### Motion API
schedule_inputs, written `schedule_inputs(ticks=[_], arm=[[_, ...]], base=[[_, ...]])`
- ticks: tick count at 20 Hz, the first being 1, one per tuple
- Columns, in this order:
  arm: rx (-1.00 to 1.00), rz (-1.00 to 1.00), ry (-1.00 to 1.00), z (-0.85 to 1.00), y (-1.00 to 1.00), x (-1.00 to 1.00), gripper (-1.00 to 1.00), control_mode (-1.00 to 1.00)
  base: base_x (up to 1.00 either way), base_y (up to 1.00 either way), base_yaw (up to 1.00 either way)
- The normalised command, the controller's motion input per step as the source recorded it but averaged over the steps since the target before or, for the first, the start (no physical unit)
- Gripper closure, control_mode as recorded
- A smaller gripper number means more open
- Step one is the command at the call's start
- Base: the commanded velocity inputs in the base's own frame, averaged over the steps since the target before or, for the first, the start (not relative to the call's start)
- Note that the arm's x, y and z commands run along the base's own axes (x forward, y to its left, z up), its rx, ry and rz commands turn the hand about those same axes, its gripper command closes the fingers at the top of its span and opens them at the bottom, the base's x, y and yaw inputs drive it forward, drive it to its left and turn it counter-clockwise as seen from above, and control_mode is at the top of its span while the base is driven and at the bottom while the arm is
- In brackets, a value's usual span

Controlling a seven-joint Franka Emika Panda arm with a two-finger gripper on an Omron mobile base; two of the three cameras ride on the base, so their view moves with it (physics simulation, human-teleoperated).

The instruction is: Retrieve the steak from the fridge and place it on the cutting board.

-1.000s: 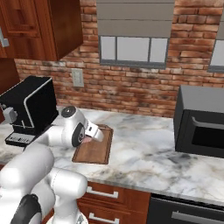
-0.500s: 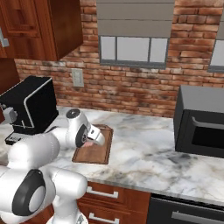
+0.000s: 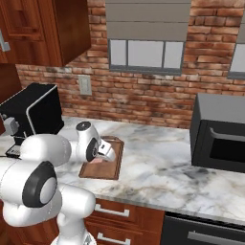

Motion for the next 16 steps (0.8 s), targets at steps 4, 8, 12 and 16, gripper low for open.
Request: schedule_inputs(ticks=[4, 8, 12, 16], arm=[[0.0, 0.0, 0.06, -0.36, 0.0, 0.08, 1.0, -1.0], [0.0, 0.0, 0.06, -0.28, 0.0, 0.04, -1.0, -1.0], [0.0, 0.0, 0.03, -0.05, 0.0, -0.07, -1.0, -1.0], [0.0, 0.0, 0.0, 0.0, 0.0, -0.21, -1.0, -1.0]], base=[[0.0, 0.0, 0.0], [0.0, 0.0, 0.0], [0.0, 0.0, 0.0], [0.0, 0.0, 0.0]])
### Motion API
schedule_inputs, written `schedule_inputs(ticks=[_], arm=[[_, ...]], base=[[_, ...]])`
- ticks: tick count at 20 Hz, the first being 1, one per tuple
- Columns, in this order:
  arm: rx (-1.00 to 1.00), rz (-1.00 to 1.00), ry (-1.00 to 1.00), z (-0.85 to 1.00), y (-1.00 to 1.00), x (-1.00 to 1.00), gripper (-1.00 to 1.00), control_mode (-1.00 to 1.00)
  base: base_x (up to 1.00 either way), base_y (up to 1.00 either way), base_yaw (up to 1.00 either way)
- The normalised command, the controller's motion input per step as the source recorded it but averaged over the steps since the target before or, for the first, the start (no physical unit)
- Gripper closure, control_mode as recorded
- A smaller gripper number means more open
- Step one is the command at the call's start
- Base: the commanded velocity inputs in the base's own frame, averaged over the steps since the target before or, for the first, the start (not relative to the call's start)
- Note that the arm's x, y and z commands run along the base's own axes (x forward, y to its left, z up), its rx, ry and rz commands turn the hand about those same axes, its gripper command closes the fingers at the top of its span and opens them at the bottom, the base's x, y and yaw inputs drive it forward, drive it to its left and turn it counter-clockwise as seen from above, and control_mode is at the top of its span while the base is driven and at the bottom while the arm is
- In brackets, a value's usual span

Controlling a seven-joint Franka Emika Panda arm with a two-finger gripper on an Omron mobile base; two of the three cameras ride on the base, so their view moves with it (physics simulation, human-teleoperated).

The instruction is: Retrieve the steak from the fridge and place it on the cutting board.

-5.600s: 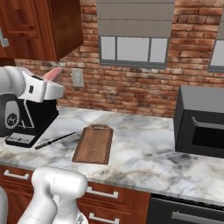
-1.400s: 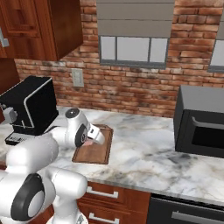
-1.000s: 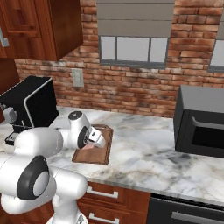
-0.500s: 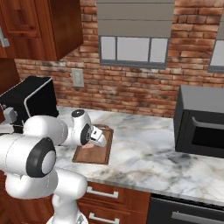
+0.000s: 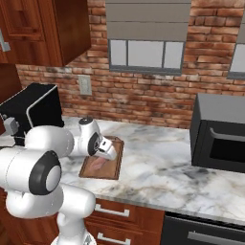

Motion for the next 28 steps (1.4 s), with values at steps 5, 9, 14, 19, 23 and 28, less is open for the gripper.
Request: schedule_inputs(ticks=[5, 9, 14, 19, 23, 28], arm=[[0.0, 0.0, 0.0, 0.08, 0.0, -0.28, -1.0, -1.0], [0.0, 0.0, -0.03, 0.52, -0.13, -0.22, -1.0, -1.0], [0.0, 0.0, -0.11, 0.76, -0.2, -0.25, -1.0, -1.0], [0.02, 0.0, -0.11, 0.72, -0.32, -0.58, -1.0, -1.0], [0.09, 0.0, -0.18, 0.81, -0.46, -0.69, -1.0, -1.0], [0.07, 0.04, -0.28, 0.86, -0.29, -0.83, -1.0, -1.0]], base=[[0.0, 0.0, 0.0], [0.0, 0.0, 0.0], [0.0, 0.0, 0.0], [0.0, 0.0, 0.0], [0.0, 0.0, 0.0], [0.0, 0.0, 0.0]])
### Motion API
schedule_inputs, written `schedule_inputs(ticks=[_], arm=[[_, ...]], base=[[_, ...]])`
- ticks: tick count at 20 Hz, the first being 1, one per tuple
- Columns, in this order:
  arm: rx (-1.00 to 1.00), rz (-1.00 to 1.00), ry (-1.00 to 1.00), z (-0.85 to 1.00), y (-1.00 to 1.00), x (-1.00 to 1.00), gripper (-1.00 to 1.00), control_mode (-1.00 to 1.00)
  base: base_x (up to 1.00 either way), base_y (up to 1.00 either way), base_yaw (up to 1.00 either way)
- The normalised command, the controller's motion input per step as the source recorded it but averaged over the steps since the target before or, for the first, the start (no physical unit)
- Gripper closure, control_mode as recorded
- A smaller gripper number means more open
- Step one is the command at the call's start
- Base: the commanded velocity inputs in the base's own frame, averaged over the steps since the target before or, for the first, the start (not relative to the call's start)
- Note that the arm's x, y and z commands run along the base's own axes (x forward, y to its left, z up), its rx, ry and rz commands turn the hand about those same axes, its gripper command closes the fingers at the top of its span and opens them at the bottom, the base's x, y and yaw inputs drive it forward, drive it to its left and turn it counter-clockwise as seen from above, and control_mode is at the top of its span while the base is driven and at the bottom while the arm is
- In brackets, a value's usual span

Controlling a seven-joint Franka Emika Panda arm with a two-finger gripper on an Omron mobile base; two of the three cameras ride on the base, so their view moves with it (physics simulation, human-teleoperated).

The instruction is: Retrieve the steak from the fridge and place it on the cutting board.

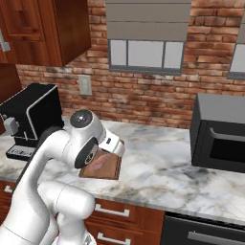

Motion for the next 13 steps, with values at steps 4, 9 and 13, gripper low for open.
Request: schedule_inputs(ticks=[4, 9, 13], arm=[[0.03, 0.07, -0.38, 0.92, -0.15, -0.75, -1.0, -1.0], [0.0, 0.09, -0.43, 0.87, -0.07, -0.81, -1.0, -1.0], [0.0, 0.09, -0.43, 0.89, -0.04, -0.79, -1.0, -1.0]], base=[[0.0, 0.0, 0.0], [0.0, 0.0, 0.0], [0.0, 0.0, 0.0]])
